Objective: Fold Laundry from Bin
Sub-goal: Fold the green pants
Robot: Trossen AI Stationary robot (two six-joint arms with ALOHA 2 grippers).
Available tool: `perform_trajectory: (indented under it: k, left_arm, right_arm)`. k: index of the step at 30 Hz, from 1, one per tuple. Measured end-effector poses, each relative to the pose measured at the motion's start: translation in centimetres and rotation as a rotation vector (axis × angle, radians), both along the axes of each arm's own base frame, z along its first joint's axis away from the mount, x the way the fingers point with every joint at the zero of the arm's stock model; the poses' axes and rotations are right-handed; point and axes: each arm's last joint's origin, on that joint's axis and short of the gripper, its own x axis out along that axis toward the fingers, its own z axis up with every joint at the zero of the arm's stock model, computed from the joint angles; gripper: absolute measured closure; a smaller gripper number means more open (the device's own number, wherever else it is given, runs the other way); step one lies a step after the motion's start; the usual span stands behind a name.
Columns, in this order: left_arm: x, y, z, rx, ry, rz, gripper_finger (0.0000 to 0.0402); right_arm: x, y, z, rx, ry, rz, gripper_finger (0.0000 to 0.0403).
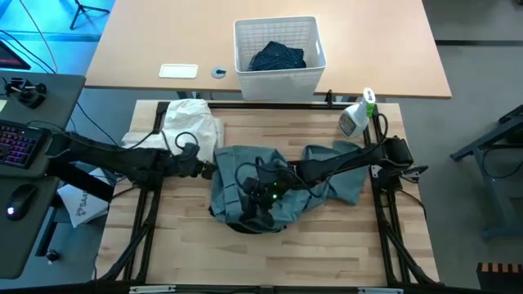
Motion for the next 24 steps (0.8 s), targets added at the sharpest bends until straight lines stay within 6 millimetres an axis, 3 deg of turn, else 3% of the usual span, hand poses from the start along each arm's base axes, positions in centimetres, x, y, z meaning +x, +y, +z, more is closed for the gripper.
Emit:
perform_trajectory:
  k: [4, 11, 17, 21, 24]
  left_arm:
    - [0.3, 1.0, -2.4, -0.063, 0.004, 0.02, 0.0213]
    - [1.1, 2.1, -5.7, -0.067, 0.048, 0.073, 0.0213]
    - [2.9, 2.9, -7.7, -0.008, 0.07, 0.105, 0.0218]
    - [3.8, 3.4, -9.0, -0.02, 0.076, 0.125, 0.0254]
    - [4.4, 3.5, -9.2, 0.029, 0.056, 0.083, 0.0314]
  right_arm:
    - [-0.3, 0.8, -0.6, -0.119, -0.002, -0.032, 0.0399]
    - [-0.5, 1.9, -0.6, -0.14, -0.007, -0.055, 0.0393]
    - [-0.5, 2.3, -0.5, -0.133, -0.002, -0.081, 0.0392]
    - [-0.5, 2.3, -0.5, -0.1, 0.018, -0.098, 0.0392]
    - [-0.5, 2.3, -0.6, -0.1, 0.022, -0.097, 0.0391]
